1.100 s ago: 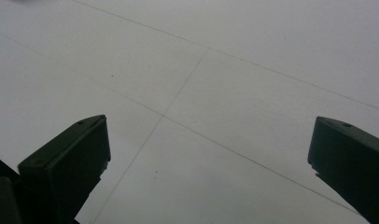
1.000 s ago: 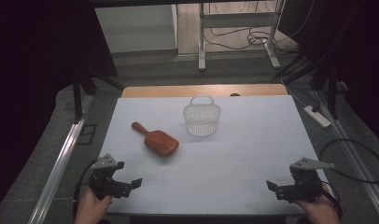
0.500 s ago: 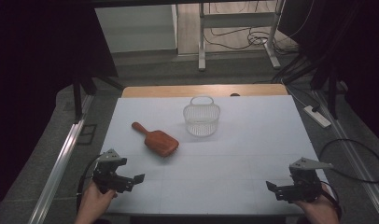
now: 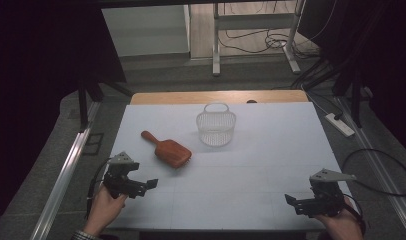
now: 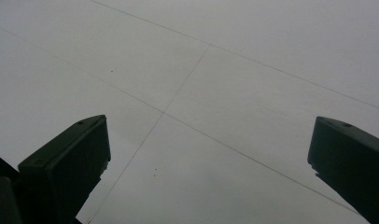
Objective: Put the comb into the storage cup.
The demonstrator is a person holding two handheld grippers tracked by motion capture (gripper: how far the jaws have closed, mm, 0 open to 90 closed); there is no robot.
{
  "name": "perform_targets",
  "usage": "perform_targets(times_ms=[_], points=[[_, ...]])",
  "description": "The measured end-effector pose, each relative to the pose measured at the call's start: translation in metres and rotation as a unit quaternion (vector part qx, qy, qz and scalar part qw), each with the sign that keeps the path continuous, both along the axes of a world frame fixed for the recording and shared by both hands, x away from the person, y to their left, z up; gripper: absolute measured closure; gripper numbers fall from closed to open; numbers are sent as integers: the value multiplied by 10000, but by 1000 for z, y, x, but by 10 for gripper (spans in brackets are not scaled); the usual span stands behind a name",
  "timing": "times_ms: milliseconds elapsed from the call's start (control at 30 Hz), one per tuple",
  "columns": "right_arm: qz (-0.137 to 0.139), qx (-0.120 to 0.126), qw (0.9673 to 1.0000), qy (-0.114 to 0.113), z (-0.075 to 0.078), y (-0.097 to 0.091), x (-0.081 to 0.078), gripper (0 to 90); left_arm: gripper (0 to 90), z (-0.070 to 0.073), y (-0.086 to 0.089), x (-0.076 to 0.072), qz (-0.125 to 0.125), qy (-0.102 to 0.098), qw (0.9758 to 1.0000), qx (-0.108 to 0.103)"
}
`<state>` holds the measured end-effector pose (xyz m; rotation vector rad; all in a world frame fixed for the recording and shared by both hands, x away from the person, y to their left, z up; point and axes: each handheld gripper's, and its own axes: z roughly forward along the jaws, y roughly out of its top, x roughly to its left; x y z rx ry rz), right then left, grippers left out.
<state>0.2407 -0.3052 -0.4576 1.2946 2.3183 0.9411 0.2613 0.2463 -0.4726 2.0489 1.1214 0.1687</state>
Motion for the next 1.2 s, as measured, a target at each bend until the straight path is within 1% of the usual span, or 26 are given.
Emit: perform_targets(times_ms=[100, 167, 233, 467, 633, 733, 933, 1133, 1200], points=[[1, -3, 10000, 2, 0, 0, 0, 0, 0, 0, 0, 4, -4, 2, 10000, 14], [-11, -14, 10000, 11, 0, 0, 0, 0, 0, 0, -2, 9, -18, 67, 10000, 58], [-29, -22, 10000, 19, 0, 0, 1, 0, 0, 0, -3, 13, -31, 99, 9999, 52], [-23, -31, 10000, 17, 0, 0, 0, 0, 0, 1, -5, 23, -57, 106, 9999, 58], [-21, -41, 10000, 19, 0, 0, 1, 0, 0, 1, -7, 32, -87, 150, 9998, 70], [-20, -41, 10000, 16, 0, 0, 1, 0, 0, 2, -10, 37, -97, 159, 9997, 156], [-13, -37, 10000, 18, -1, 0, 1, 0, 0, 3, -14, 49, -70, 187, 9995, 226], [-9, -44, 10000, 26, -1, 1, 1, 0, 0, 1, -18, 60, -92, 207, 9993, 302], [-7, -47, 10000, 27, -1, 1, 1, 0, 0, 2, -19, 62, -77, 207, 9992, 321]])
